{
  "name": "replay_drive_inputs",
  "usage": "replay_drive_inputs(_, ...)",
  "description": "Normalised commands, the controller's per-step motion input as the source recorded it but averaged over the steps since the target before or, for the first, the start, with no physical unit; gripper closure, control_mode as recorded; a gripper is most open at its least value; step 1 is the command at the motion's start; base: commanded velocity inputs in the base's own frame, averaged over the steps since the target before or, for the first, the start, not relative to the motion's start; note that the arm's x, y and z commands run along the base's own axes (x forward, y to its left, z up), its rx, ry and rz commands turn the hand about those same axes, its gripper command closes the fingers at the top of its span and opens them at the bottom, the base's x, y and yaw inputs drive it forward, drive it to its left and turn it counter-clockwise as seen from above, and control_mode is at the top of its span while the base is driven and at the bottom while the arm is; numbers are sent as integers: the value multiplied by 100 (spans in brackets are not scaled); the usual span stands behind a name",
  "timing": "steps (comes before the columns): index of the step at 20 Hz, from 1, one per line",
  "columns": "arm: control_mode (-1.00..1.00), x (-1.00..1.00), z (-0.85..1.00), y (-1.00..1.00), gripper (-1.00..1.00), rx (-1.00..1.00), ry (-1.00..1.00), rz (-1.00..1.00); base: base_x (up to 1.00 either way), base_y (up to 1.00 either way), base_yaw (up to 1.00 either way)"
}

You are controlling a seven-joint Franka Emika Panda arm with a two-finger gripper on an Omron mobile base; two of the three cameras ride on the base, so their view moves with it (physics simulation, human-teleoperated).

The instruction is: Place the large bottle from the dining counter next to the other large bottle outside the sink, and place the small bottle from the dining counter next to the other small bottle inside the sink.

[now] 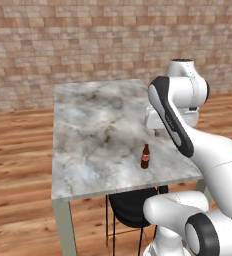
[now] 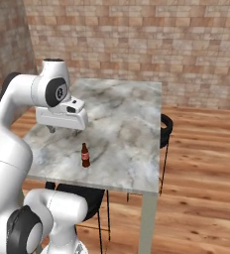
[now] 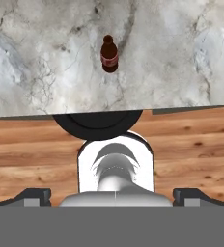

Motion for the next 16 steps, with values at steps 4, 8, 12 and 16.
replay_drive_inputs(4, 100, 0, 0, 0, -100, 0, 0, 0, 0, 0, 0)
replay_drive_inputs(8, 100, 0, 0, 0, -100, 0, 0, 0, 0, 0, 0)
replay_drive_inputs(12, 100, 0, 0, 0, -100, 0, 0, 0, 0, 0, 0)
replay_drive_inputs(16, -100, 0, 0, 0, -100, 0, 0, 0, 0, 0, 0)
